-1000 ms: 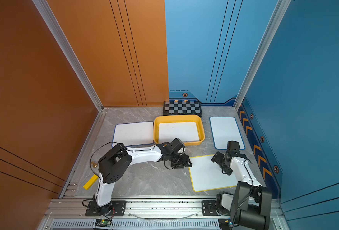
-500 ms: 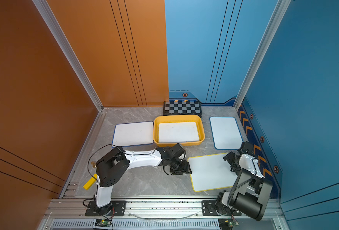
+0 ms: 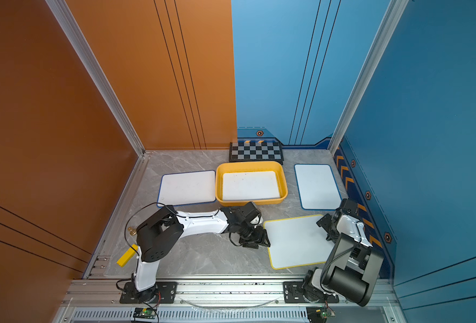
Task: Put the whiteboard into the storage box
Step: Move the whiteboard to the center of the board.
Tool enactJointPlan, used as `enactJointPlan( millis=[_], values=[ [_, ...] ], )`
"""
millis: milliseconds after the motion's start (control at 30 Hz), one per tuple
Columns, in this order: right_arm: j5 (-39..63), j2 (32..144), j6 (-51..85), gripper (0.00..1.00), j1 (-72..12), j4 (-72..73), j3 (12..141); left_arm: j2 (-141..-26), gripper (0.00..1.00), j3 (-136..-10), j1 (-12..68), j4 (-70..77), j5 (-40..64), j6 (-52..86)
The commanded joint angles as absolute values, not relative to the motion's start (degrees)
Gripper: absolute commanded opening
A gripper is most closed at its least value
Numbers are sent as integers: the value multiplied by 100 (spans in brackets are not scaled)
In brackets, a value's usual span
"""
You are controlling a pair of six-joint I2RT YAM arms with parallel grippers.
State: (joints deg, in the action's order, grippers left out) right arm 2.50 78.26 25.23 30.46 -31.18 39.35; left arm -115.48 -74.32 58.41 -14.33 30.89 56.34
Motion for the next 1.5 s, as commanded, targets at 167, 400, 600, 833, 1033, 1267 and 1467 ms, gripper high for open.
enactJointPlan(
  millis=[167, 400, 600, 833, 1033, 1267, 1467],
  values=[
    [140, 8274, 2330, 90, 3072, -3085, 4093, -11864, 65, -7380, 5792, -1203, 3406, 5675],
    [580, 8407, 2443, 89, 2712, -3050, 3990, -11892, 65, -7190, 5712, -777, 3437, 5855],
    [982, 8357, 2536, 89, 2167, -2995, 3839, -11865, 65, -7103, 5586, -773, 3272, 5915],
    [1358, 8310, 2598, 88, 2054, -2972, 3710, -11908, 65, -7145, 5408, -747, 3034, 5929],
    [1593, 8144, 2652, 88, 1788, -2996, 3614, -11852, 65, -7329, 5197, -748, 2969, 5821],
    [1591, 7817, 2829, 88, 962, -3023, 3428, -11669, 65, -7132, 5120, -948, 2867, 5626],
    [1676, 7621, 2973, 88, 142, -3015, 3337, -11320, 65, -6586, 5034, -948, 2739, 5560]
  ],
)
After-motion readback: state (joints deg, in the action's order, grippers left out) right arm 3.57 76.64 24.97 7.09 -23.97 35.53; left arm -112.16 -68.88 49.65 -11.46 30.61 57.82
